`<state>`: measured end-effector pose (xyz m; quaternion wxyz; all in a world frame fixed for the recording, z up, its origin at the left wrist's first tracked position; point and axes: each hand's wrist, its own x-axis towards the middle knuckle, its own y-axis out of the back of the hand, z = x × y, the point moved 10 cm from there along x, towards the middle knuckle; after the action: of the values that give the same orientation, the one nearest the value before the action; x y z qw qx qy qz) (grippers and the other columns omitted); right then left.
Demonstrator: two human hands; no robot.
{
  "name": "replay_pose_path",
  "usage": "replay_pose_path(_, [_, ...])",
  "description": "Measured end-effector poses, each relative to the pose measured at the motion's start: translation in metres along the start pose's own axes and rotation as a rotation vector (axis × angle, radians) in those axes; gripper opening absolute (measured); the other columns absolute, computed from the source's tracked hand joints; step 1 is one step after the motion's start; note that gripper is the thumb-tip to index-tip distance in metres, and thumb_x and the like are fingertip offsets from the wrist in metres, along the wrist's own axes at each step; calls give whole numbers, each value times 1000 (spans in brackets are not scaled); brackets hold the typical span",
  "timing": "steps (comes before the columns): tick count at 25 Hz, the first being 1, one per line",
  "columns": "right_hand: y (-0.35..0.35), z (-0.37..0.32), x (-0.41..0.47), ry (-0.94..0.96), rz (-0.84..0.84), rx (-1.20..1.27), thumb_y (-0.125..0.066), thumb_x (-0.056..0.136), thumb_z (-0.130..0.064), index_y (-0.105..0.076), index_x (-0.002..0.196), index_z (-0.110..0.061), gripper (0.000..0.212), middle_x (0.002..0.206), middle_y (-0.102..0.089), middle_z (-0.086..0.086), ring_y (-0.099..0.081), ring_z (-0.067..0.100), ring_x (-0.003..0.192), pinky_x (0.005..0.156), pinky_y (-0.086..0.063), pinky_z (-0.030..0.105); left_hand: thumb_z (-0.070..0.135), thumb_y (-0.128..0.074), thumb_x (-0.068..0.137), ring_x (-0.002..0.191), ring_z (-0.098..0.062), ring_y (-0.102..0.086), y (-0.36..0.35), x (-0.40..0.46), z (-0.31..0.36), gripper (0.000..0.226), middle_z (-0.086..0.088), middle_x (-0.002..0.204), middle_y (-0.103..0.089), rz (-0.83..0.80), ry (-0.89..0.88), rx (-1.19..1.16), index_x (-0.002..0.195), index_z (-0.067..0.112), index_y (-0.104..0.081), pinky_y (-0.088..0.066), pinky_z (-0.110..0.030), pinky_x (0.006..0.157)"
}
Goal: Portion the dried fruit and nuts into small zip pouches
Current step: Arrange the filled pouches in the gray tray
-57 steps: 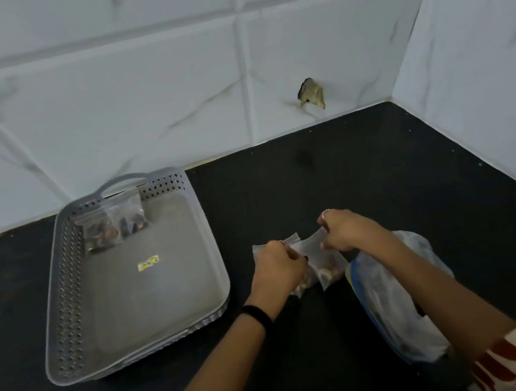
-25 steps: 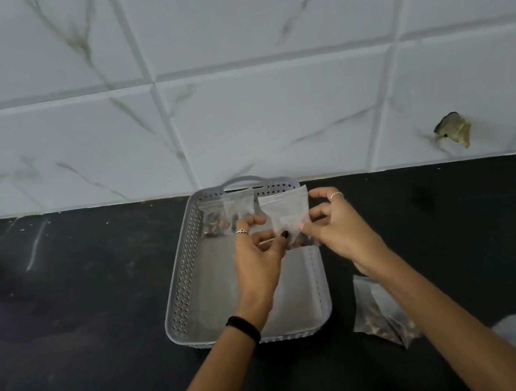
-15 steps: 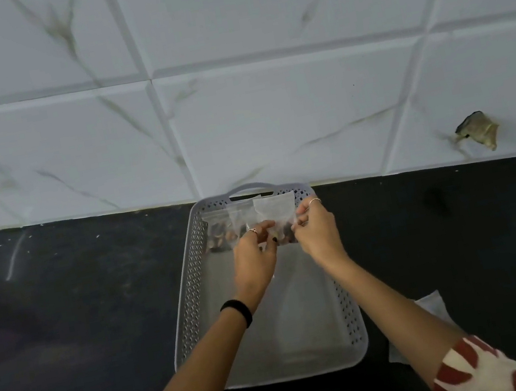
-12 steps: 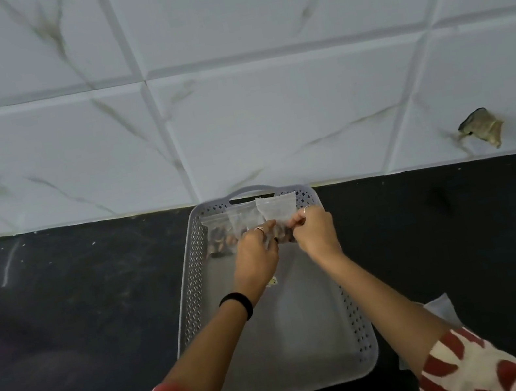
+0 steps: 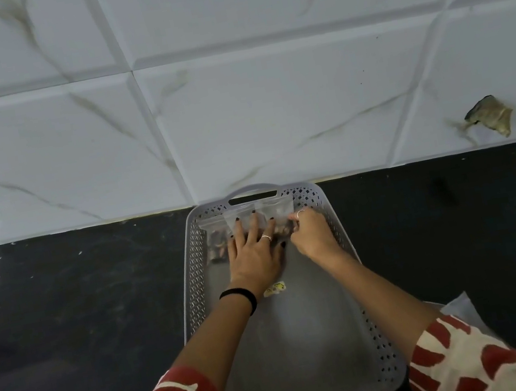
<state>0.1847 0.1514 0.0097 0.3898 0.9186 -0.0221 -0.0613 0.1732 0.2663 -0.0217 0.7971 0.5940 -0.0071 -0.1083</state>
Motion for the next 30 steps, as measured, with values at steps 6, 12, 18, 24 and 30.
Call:
replay_pose_path(6, [-9,-2,-5,21,-117,-144,-52,90,-5,-50,131,-4,41,139,-39,14,-41,29,128,106,-33,34,46,-30,101,148,-32,16,5,-10,-5,57,0,163,10,-6,20,-26,153,33,-13,1,-53,118])
replay_pose_path(12, [78,-3,-57,174,87,-12,-52,94,-11,-55,130,-14,36,141,-37,3,-40,19,129,108,-27,23,48,-31,100,148,-25,16,32,-50,38,59,5,163,9,79,-70,-123,153,29,-14,2,-46,119])
replay_pose_path(18, [171,86,-132,5,266,41,-53,91,-3,-63,114,-16,28,127,-47,3,-53,14,111,92,-40,19,36,-36,102,149,-25,11,43,-110,140,53,-1,163,-2,172,-323,-241,151,20,-25,2,-36,119])
replay_pose_path(24, [171,155,-162,-183,39,-93,-55,92,-8,-55,128,-15,36,133,-50,6,-52,18,118,94,-40,22,-1,-48,94,146,-25,-23,16,-155,236,50,-12,155,-30,125,-516,-352,144,6,-40,-21,-33,120])
replay_pose_path(30, [146,193,-176,-362,-187,-176,-54,90,-13,-50,129,-17,40,123,-59,8,-58,22,111,95,-47,31,12,-45,100,134,-24,-39,-34,-149,236,57,-14,150,-30,-123,-155,-171,150,4,-19,-33,-30,111])
